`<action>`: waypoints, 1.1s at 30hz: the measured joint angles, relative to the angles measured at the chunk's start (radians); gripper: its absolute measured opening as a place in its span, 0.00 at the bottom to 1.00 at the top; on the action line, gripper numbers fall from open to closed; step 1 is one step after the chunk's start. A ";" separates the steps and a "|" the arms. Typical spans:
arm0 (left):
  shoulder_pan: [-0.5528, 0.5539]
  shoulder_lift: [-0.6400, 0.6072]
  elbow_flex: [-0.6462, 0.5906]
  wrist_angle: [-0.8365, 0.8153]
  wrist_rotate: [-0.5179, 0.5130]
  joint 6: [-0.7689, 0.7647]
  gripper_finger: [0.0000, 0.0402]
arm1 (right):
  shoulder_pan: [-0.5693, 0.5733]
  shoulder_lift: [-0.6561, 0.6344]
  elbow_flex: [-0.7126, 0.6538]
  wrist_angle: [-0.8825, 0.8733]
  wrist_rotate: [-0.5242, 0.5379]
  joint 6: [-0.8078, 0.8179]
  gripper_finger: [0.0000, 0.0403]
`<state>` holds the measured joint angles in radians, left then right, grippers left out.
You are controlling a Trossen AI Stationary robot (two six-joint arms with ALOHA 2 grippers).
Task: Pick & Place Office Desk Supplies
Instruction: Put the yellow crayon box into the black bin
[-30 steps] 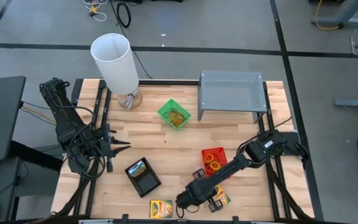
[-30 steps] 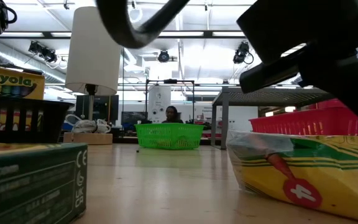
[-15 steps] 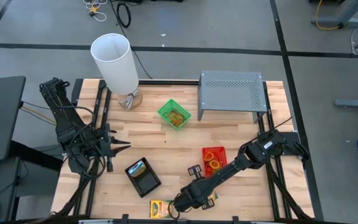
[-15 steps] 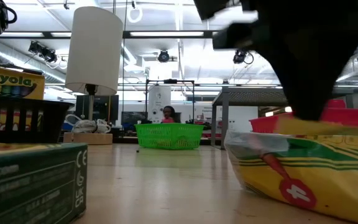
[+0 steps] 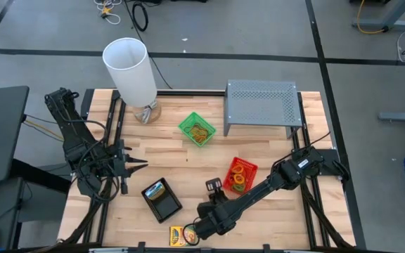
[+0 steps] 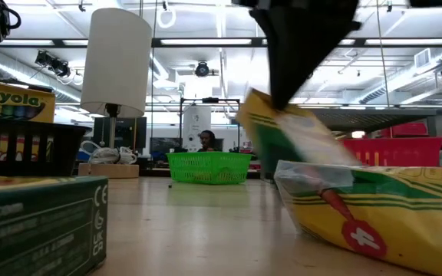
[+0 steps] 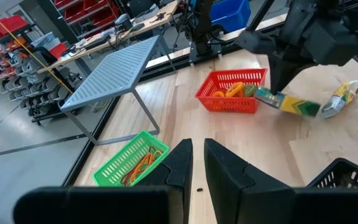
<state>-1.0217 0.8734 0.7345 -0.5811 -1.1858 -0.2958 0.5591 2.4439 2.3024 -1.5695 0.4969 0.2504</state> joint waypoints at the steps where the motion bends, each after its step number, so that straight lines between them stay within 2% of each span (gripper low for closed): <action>1: 0.000 0.000 0.000 0.000 0.000 0.000 0.12 | 0.000 0.000 0.005 0.000 0.029 0.003 0.00; 7: 0.000 0.000 0.000 0.000 0.000 0.000 0.12 | -0.008 0.000 0.022 0.010 0.197 0.007 0.00; 17: 0.000 0.000 0.000 0.000 -0.003 0.000 0.12 | -0.018 -0.002 0.022 0.087 0.398 -0.048 0.00; 22: 0.000 0.000 0.000 0.000 -0.003 -0.001 0.12 | -0.021 -0.002 0.022 0.244 0.486 -0.204 0.00; 33: 0.000 0.000 0.000 0.000 -0.003 -0.004 0.12 | -0.035 -0.018 0.022 0.751 0.488 -0.674 0.00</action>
<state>-1.0216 0.8732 0.7345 -0.5808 -1.1889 -0.3002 0.5240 2.4260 2.3241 -0.8183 0.9845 -0.4235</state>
